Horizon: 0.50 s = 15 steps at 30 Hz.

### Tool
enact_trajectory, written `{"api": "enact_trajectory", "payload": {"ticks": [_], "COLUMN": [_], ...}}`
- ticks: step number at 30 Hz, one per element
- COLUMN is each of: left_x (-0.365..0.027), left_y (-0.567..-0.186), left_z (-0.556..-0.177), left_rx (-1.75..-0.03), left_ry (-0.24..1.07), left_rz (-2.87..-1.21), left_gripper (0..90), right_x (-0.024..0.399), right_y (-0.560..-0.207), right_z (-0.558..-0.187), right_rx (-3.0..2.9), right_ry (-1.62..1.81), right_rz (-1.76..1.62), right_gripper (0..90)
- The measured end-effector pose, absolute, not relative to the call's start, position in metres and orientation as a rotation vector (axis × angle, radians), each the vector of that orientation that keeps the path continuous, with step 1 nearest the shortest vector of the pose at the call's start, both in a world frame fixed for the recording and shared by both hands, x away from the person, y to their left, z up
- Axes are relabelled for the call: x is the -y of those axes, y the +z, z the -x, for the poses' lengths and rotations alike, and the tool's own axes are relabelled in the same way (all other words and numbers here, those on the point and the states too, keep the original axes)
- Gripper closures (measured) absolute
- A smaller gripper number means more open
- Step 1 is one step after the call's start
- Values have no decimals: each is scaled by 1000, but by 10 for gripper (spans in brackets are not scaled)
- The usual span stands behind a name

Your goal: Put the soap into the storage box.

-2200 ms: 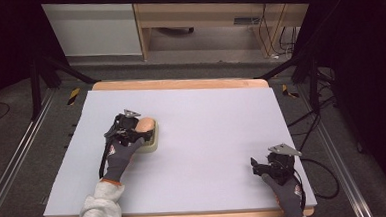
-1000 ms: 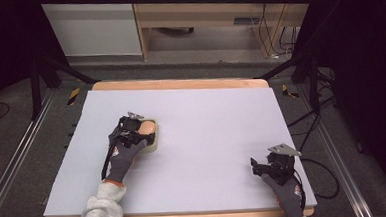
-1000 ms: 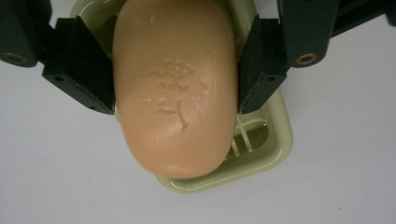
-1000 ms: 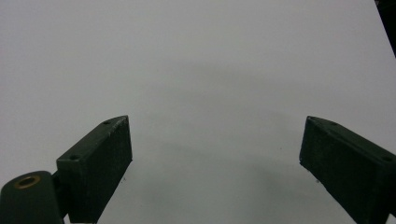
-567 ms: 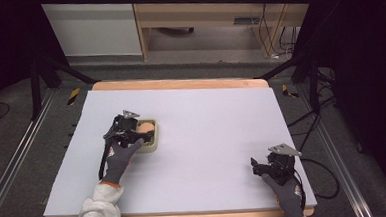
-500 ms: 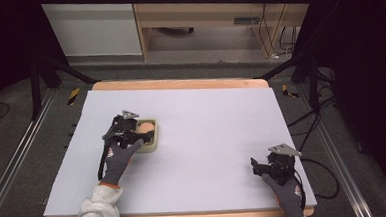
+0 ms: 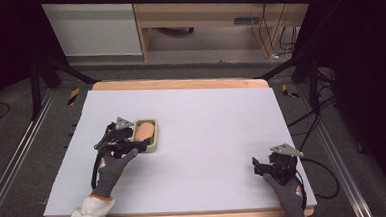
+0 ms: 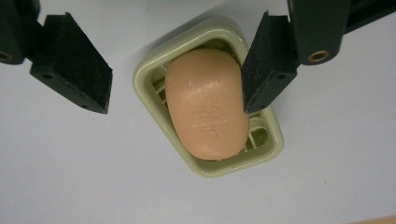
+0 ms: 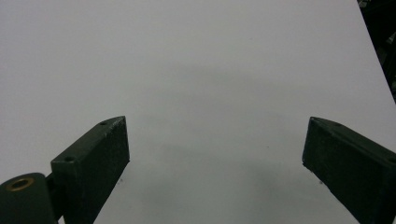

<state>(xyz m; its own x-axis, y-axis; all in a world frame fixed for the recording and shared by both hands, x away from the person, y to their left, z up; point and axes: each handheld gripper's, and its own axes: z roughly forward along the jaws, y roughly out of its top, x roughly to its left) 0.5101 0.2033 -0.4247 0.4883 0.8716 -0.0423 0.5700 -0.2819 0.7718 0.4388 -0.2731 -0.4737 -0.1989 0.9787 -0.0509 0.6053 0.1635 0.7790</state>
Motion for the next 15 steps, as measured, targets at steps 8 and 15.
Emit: {"api": "enact_trajectory", "payload": {"ticks": [8,15], "left_x": [-223,-242], "left_y": [-432,-444], "left_z": [-484,-468], "left_rx": [-1183,-1217], "left_ry": [554,551], "left_rz": [-1956,-1953], "left_gripper": [211,198], "right_x": [278,279], "right_y": [-473,-473], "right_z": [-438,-438], "right_rx": [-1855,-1849], "right_ry": [853,839], "right_rz": [-1512,-1514], "right_gripper": [69,67]}}
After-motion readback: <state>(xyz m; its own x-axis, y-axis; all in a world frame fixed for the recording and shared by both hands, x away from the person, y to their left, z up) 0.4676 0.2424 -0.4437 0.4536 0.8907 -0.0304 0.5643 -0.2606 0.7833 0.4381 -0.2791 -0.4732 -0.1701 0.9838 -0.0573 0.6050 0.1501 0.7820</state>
